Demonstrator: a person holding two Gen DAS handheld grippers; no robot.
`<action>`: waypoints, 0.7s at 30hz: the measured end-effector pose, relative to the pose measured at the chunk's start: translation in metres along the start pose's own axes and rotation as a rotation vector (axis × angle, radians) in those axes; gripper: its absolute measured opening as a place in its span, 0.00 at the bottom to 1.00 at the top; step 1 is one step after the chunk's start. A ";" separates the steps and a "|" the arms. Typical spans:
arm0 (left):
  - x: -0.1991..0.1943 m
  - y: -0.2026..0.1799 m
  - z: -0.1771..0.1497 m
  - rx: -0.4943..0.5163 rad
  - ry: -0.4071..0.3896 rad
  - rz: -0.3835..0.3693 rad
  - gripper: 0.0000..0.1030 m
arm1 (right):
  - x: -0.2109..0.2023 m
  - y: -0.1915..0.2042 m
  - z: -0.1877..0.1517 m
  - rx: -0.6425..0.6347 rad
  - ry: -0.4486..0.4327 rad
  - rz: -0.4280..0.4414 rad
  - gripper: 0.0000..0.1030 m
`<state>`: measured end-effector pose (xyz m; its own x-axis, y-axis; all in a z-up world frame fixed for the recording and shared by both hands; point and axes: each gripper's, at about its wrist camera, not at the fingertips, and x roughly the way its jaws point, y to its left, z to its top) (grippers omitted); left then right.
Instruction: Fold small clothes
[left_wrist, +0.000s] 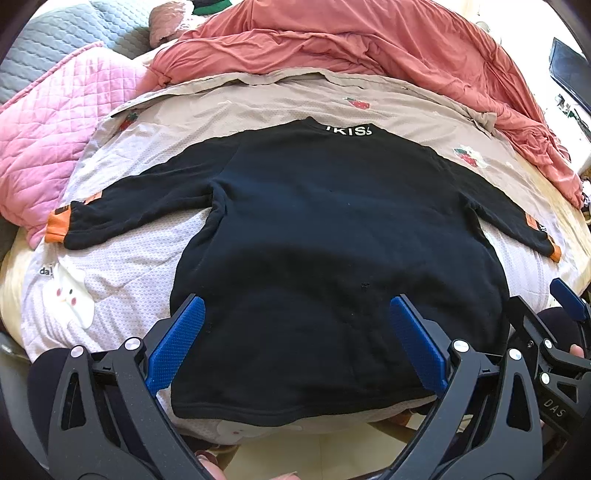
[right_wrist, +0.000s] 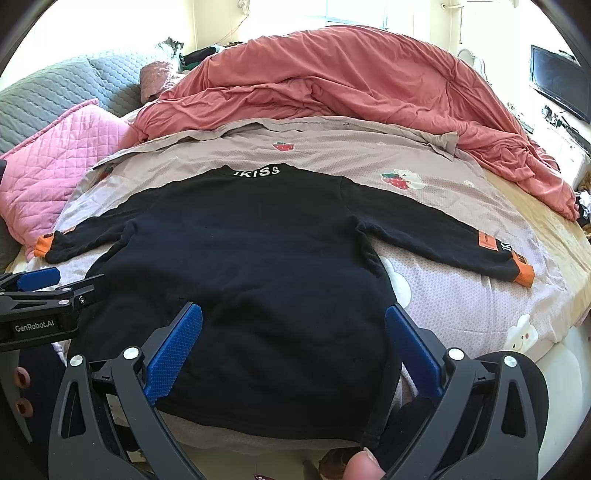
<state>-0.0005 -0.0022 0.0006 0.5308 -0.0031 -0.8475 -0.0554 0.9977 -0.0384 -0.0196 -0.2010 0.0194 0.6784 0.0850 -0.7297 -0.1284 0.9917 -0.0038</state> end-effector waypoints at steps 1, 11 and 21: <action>-0.001 0.001 0.000 -0.001 0.000 -0.002 0.92 | 0.000 0.000 0.000 -0.001 0.000 0.000 0.96; 0.000 0.002 0.000 -0.003 0.000 -0.002 0.92 | 0.000 0.001 0.000 -0.001 0.000 0.001 0.96; 0.000 0.001 0.000 -0.002 0.000 0.000 0.92 | 0.001 0.001 0.000 -0.003 0.004 0.001 0.96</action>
<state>-0.0005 -0.0011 0.0005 0.5311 -0.0033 -0.8473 -0.0574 0.9976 -0.0398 -0.0193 -0.2002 0.0189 0.6757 0.0854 -0.7323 -0.1313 0.9913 -0.0056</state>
